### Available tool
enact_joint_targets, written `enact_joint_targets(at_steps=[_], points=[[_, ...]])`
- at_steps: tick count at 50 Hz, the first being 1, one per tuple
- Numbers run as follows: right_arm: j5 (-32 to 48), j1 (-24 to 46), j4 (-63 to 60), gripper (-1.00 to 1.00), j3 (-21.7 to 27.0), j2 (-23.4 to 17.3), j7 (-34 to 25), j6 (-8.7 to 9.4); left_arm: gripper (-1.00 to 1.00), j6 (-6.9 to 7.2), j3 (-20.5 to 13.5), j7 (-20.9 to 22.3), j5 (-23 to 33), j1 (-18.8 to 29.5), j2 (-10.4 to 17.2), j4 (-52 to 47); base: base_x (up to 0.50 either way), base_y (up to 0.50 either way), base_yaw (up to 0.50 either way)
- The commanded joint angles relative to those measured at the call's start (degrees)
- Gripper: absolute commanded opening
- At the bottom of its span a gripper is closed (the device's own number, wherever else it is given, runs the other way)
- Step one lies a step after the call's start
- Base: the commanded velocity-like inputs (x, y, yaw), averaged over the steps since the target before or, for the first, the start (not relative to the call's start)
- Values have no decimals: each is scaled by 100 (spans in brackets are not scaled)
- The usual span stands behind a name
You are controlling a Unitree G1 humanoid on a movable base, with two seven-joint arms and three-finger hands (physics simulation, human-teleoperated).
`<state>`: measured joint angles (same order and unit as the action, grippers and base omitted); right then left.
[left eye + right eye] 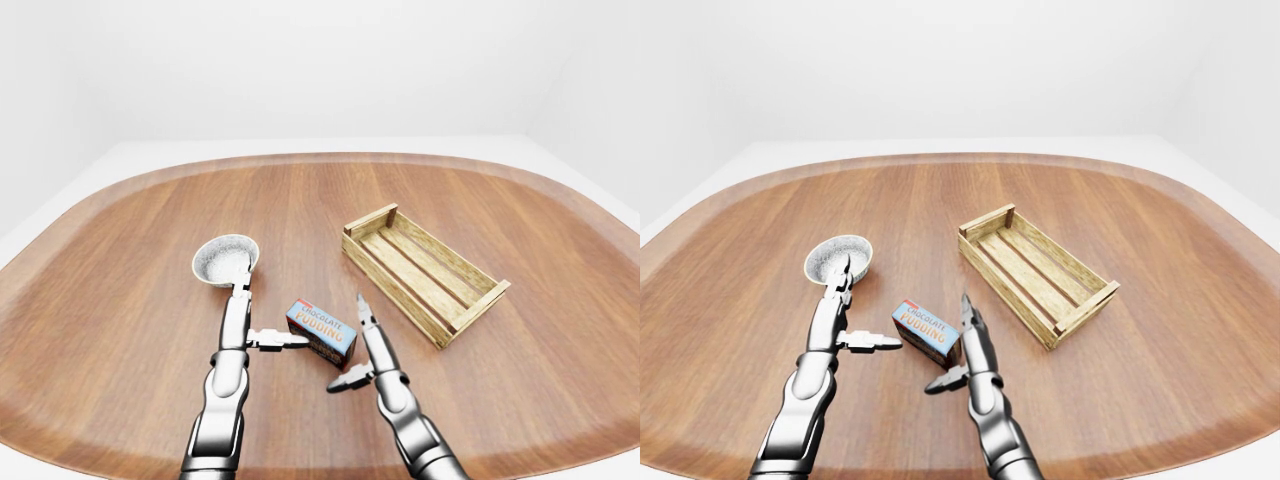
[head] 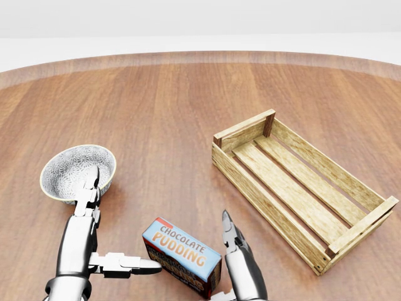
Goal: Pick up the chocolate pudding and put it in the tray.
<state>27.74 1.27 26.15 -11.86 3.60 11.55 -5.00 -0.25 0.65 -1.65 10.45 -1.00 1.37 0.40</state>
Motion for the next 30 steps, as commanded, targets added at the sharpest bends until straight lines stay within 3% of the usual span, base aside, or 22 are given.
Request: enact_joint_targets(at_steps=[1,10,12,13,14,30], points=[[160,73,106,100,23,71,36,0,100,14,-118,269,-532,-22,-51,-66,0,0,0],[278,146,476,100,-8,70,207,0,100,21,-115,272,-536,-17,-51,-67,0,0,0],[270,45,203,3,-33,82,92,0,100,10,-117,273,-538,-13,-50,-51,0,0,0],[290,32,171,-85,-40,81,104,0,100,11,-118,273,-539,-10,-50,-49,0,0,0],[285,17,160,-100,-61,73,78,0,100,3,-119,272,-540,-7,-50,-38,0,0,0],[359,14,204,-100,-66,73,164,0,100,6,-125,271,-545,-10,-48,-49,0,0,0]])
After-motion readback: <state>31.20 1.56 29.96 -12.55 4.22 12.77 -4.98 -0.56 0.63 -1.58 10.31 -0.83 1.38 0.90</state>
